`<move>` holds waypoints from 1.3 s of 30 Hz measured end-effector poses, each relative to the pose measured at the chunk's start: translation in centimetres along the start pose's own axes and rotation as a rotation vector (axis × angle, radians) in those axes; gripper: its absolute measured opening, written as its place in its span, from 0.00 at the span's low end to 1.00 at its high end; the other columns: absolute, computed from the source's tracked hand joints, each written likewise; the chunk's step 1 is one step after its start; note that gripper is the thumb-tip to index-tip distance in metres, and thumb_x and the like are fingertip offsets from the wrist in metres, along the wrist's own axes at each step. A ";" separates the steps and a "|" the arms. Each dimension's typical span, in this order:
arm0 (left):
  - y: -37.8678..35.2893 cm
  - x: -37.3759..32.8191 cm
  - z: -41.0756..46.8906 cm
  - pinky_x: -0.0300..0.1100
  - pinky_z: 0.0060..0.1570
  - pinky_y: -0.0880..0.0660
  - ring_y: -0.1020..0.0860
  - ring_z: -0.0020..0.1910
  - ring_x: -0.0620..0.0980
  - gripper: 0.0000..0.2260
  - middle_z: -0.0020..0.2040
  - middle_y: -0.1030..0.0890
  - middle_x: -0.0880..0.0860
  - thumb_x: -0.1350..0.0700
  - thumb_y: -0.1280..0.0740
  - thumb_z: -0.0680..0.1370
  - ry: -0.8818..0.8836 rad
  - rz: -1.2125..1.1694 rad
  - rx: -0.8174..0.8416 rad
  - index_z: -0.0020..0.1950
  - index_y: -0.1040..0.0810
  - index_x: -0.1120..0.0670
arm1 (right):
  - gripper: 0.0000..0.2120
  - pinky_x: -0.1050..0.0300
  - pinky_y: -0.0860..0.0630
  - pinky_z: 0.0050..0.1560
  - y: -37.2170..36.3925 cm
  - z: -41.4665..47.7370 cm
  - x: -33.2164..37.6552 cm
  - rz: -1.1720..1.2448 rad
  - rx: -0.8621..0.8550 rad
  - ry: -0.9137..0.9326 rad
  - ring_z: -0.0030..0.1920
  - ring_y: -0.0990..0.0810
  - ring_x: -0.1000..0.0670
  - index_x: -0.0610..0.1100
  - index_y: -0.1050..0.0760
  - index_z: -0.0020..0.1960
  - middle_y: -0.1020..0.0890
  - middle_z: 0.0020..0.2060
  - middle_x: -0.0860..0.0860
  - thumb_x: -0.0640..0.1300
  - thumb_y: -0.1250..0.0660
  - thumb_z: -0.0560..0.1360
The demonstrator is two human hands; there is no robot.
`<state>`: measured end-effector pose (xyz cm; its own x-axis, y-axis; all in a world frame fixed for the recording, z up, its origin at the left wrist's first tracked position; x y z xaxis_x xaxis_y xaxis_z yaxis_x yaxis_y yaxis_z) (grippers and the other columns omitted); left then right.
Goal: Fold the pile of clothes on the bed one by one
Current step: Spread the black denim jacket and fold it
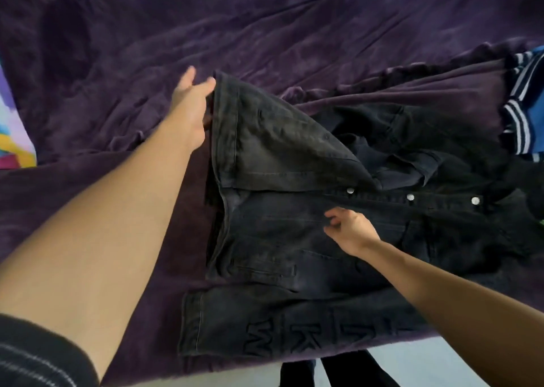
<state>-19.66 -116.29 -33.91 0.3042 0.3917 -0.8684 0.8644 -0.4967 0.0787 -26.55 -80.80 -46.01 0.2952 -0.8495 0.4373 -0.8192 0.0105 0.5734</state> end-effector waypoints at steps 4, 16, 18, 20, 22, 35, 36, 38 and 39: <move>2.2 5.0 -0.2 0.35 0.51 0.29 0.24 0.57 0.48 0.26 0.59 0.22 0.50 0.43 0.30 0.73 -0.010 0.305 -0.214 0.68 0.29 0.51 | 0.18 0.55 0.24 0.53 0.7 2.1 0.8 -0.073 -0.028 0.060 0.57 0.22 0.48 0.51 0.28 0.67 0.21 0.59 0.52 0.48 0.36 0.77; 9.5 26.4 -14.8 0.44 0.46 0.27 0.22 0.51 0.56 0.12 0.49 0.19 0.56 0.49 0.36 0.79 0.363 0.946 0.042 0.52 0.21 0.58 | 0.28 0.51 0.30 0.59 -11.7 -2.9 0.6 -0.575 0.243 0.295 0.63 0.29 0.46 0.51 0.35 0.69 0.27 0.62 0.51 0.53 0.33 0.72; 10.5 25.2 -14.7 0.45 0.39 0.32 0.22 0.42 0.56 0.17 0.39 0.21 0.56 0.48 0.35 0.78 0.338 0.820 0.029 0.41 0.23 0.62 | 0.21 0.52 0.29 0.56 -12.2 -3.5 0.4 -0.575 0.145 0.244 0.60 0.25 0.45 0.50 0.33 0.66 0.24 0.60 0.50 0.45 0.37 0.74; 12.3 23.9 -15.3 0.44 0.33 0.35 0.26 0.33 0.51 0.18 0.32 0.25 0.54 0.47 0.32 0.76 0.311 0.714 0.021 0.36 0.23 0.62 | 0.13 0.55 0.29 0.50 -12.6 -4.6 0.0 -0.510 0.120 0.177 0.54 0.22 0.43 0.49 0.27 0.58 0.20 0.55 0.49 0.45 0.38 0.74; 14.0 23.6 -17.2 0.42 0.29 0.38 0.31 0.27 0.46 0.16 0.27 0.30 0.48 0.49 0.30 0.72 0.310 0.705 0.042 0.32 0.26 0.58 | 0.09 0.55 0.29 0.47 -13.1 -6.5 -0.3 -0.467 0.117 0.139 0.52 0.21 0.41 0.49 0.24 0.51 0.18 0.52 0.48 0.48 0.38 0.73; 15.5 24.2 -27.9 0.46 0.35 0.29 0.22 0.44 0.59 0.12 0.40 0.22 0.54 0.53 0.27 0.70 -0.126 1.269 -0.116 0.36 0.30 0.52 | 0.19 0.46 0.26 0.51 -11.6 -18.3 -4.5 -0.489 -0.317 0.216 0.52 0.23 0.39 0.45 0.20 0.54 0.21 0.49 0.46 0.41 0.27 0.63; 13.4 24.3 -28.4 0.44 0.34 0.30 0.22 0.42 0.58 0.13 0.37 0.23 0.52 0.53 0.28 0.70 -0.180 1.293 -0.008 0.35 0.32 0.51 | 0.18 0.45 0.26 0.51 -10.8 -18.6 -5.7 -0.487 -0.327 0.186 0.53 0.23 0.39 0.44 0.21 0.53 0.22 0.49 0.45 0.40 0.27 0.63; 9.5 26.0 -29.8 0.43 0.37 0.29 0.20 0.45 0.54 0.12 0.38 0.22 0.49 0.46 0.31 0.72 -0.163 1.358 0.249 0.36 0.30 0.49 | 0.21 0.46 0.30 0.57 -9.7 -18.7 -8.3 -0.546 -0.263 0.098 0.60 0.26 0.40 0.46 0.23 0.59 0.24 0.56 0.46 0.43 0.28 0.66; 8.1 27.5 -30.7 0.43 0.43 0.27 0.21 0.50 0.52 0.10 0.43 0.21 0.48 0.42 0.31 0.72 -0.137 1.419 0.369 0.42 0.26 0.47 | 0.24 0.47 0.34 0.61 -9.6 -18.7 -9.7 -0.603 -0.218 0.069 0.65 0.30 0.42 0.48 0.26 0.64 0.26 0.61 0.47 0.45 0.30 0.68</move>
<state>8.00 -85.73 -42.13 0.7336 -0.6454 -0.2127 -0.2740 -0.5673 0.7766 -12.36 -62.83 -42.80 0.7094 -0.7040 0.0333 -0.3828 -0.3453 0.8569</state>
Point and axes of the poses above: each hand's wrist, its own z-axis towards the middle knuckle, its own y-axis out of the back of the hand, x = y × z, the point moved 6 cm from there along z, towards the middle knuckle
